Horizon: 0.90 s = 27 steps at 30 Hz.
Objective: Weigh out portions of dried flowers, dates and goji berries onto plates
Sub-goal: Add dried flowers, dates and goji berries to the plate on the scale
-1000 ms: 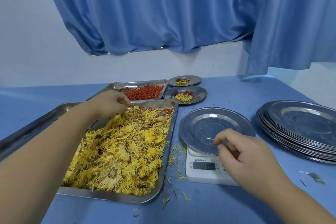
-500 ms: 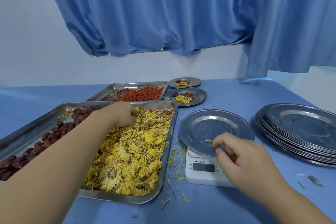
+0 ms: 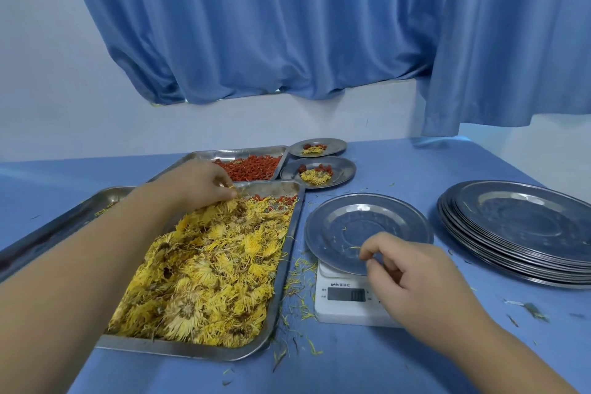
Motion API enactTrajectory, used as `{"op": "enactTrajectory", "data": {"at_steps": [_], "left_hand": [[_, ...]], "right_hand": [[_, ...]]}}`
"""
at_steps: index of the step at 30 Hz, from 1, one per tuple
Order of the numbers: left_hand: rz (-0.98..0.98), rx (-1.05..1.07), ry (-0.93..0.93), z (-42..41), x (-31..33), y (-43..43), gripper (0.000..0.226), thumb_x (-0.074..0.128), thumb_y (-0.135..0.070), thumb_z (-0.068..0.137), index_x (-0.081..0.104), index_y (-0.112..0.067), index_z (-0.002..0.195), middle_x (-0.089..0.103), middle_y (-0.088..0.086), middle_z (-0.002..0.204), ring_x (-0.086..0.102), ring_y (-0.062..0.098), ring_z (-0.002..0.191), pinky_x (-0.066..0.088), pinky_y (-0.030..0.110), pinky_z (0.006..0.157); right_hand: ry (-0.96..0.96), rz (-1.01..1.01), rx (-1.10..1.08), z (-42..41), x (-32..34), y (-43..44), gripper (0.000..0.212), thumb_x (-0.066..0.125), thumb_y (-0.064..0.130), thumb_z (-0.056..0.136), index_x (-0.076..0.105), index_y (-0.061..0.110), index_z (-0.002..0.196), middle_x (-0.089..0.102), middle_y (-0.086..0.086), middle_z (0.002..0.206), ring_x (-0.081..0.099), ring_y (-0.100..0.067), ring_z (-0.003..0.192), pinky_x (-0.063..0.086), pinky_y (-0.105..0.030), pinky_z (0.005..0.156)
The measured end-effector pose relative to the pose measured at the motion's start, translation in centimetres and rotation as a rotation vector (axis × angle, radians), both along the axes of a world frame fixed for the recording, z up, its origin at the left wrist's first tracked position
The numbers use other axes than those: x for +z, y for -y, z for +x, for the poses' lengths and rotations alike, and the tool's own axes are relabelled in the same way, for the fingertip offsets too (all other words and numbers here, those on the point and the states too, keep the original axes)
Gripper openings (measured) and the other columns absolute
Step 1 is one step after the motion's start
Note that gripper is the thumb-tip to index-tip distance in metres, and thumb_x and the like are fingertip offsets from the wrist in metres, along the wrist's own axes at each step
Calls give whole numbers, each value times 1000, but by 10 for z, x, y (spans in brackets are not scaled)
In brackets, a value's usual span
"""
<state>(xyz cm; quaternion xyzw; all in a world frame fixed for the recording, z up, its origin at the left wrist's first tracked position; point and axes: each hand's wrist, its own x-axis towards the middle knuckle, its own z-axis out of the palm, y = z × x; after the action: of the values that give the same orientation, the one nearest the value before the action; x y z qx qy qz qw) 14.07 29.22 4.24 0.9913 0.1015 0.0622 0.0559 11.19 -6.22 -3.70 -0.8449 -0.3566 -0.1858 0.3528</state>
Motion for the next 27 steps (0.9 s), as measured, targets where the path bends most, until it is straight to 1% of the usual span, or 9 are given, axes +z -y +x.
{"op": "enactTrajectory", "data": {"at_steps": [2, 6, 9, 11, 13, 16, 19, 22, 27], "left_hand": [[-53, 18, 64, -4, 5, 4, 22, 60, -47, 91, 69, -27, 93, 65, -9, 65, 61, 3, 49, 43, 23, 55], [-244, 14, 140, -11, 9, 10, 23, 59, -41, 94, 70, -21, 95, 69, -1, 83, 64, 12, 71, 46, 23, 63], [-343, -7, 137, -14, 8, 14, 20, 57, -32, 96, 71, -18, 98, 65, -10, 74, 59, 9, 61, 46, 21, 59], [-413, -10, 122, -14, 7, 17, 22, 55, -30, 98, 71, -15, 96, 59, -9, 65, 53, 12, 58, 50, 26, 62], [-494, -2, 127, -14, 7, 21, 21, 52, -30, 99, 70, -20, 93, 58, -5, 63, 54, 13, 61, 51, 30, 67], [-584, 13, 156, -11, 7, 30, 19, 49, -27, 100, 68, -32, 101, 59, -6, 64, 59, 11, 62, 53, 27, 66], [-687, -29, 147, -7, 7, 44, 22, 47, -25, 101, 68, -29, 105, 67, -12, 59, 65, 5, 54, 51, 29, 66], [-742, -119, 136, -3, 6, 65, 21, 51, -28, 100, 71, -33, 103, 60, -16, 53, 59, 0, 50, 53, 31, 65], [-669, -297, 104, 15, -6, 120, 19, 53, -34, 97, 71, -38, 101, 72, -11, 79, 62, -2, 62, 54, 16, 59]], "right_hand": [[-6, 10, 4, 0, 1, 1, 17, 59, 13, 83, 57, 29, 79, 47, 14, 56, 44, -13, 57, 38, -32, 51], [-7, 28, 4, 0, 2, 2, 17, 59, 12, 82, 58, 28, 80, 47, 14, 55, 44, -14, 55, 40, -33, 52], [-22, 42, 6, 0, 2, 3, 16, 59, 12, 82, 58, 28, 81, 47, 12, 55, 45, -15, 54, 43, -35, 52], [-29, 43, 10, 1, 2, 4, 16, 58, 12, 83, 58, 28, 81, 47, 13, 55, 43, -15, 54, 43, -35, 53], [-24, 48, 11, 2, 2, 3, 16, 58, 12, 83, 58, 28, 81, 47, 11, 54, 43, -14, 53, 42, -35, 52], [-16, 60, 10, 3, 3, 4, 17, 58, 11, 82, 57, 28, 80, 45, 8, 52, 43, -15, 52, 42, -36, 51], [-2, 64, 2, 4, 2, 6, 16, 59, 11, 82, 57, 27, 80, 45, 11, 52, 43, -16, 53, 40, -34, 50], [17, 98, -25, 9, 3, 9, 18, 59, 12, 81, 56, 29, 79, 45, 11, 51, 39, -13, 51, 39, -34, 49], [24, 178, -88, 20, 7, 22, 28, 61, 8, 81, 54, 34, 75, 42, 9, 48, 39, -14, 48, 41, -34, 48]]}}
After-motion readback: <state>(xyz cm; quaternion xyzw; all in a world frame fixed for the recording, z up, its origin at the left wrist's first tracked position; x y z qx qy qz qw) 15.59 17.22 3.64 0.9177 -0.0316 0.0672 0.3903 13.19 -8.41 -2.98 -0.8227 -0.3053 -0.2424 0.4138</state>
